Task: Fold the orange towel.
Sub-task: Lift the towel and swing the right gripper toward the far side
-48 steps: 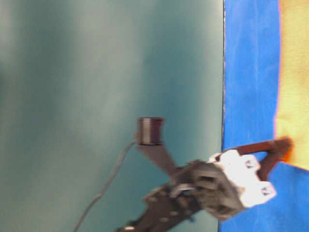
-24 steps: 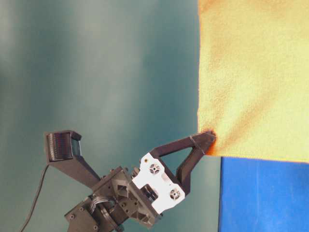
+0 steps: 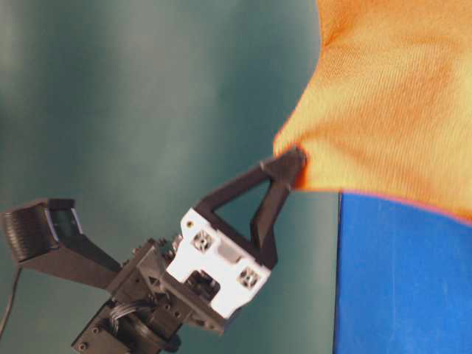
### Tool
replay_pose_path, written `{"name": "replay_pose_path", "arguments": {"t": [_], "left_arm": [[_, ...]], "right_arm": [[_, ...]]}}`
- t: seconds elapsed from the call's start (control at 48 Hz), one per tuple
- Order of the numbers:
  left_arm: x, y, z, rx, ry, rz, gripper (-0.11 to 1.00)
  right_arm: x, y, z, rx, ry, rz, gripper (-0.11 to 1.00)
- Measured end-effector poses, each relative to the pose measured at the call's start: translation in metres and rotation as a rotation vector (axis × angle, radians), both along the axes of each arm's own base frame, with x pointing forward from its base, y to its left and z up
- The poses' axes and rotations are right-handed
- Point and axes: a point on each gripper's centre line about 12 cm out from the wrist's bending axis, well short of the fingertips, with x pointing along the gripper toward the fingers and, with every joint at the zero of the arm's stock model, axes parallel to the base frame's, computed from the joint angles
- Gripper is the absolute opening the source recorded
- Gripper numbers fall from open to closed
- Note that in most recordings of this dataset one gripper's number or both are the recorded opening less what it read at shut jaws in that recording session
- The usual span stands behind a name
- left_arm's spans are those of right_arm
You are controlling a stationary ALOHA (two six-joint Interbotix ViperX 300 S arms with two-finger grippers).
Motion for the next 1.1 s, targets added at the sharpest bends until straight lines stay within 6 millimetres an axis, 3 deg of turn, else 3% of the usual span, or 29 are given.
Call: {"name": "replay_pose_path", "arguments": {"t": [0.354, 0.521, 0.77, 1.103], "left_arm": [[0.037, -0.034, -0.001, 0.004, -0.088, -0.076, 0.03], [0.052, -0.035, 0.001, 0.003, -0.104, -0.075, 0.03], [0.06, -0.034, -0.001, 0.003, -0.106, -0.074, 0.03], [0.065, -0.035, -0.004, 0.005, -0.104, -0.075, 0.03]], "right_arm": [[0.046, -0.069, 0.0, -0.066, -0.033, -0.061, 0.02], [0.076, -0.09, 0.007, -0.099, -0.053, -0.039, 0.02], [0.105, -0.105, 0.011, -0.117, -0.07, -0.023, 0.02], [0.105, -0.104, 0.013, -0.121, -0.076, -0.021, 0.02]]}}
